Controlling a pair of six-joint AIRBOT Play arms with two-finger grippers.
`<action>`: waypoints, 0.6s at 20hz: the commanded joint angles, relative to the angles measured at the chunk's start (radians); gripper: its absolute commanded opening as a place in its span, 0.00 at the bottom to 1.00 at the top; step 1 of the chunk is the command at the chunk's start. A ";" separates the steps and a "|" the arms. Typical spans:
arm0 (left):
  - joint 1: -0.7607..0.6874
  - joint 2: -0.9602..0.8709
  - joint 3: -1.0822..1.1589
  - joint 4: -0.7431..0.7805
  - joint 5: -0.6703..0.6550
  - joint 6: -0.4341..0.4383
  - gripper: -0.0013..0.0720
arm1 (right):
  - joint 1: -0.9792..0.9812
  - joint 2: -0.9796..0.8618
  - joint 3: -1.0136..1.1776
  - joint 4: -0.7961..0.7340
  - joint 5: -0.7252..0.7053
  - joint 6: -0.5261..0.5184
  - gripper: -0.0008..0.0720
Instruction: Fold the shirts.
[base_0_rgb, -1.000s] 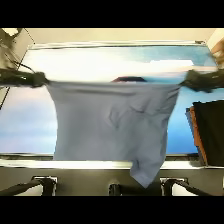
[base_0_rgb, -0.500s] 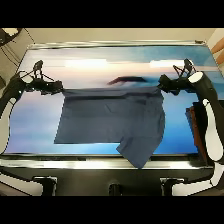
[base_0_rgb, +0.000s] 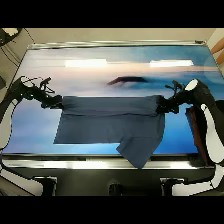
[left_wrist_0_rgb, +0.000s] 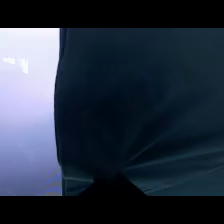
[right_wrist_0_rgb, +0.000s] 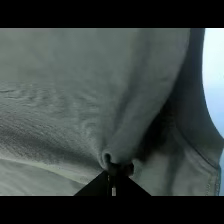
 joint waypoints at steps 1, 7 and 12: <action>0.002 -0.024 -0.016 -0.002 -0.073 0.003 0.05 | 0.003 -0.005 -0.031 -0.006 0.008 0.037 0.08; 0.036 -0.008 0.055 0.014 -0.174 0.018 0.64 | -0.027 0.051 -0.001 0.019 0.050 0.030 0.49; 0.115 0.166 -0.094 0.123 -0.228 0.013 0.64 | -0.194 0.154 -0.024 0.002 0.259 0.002 0.56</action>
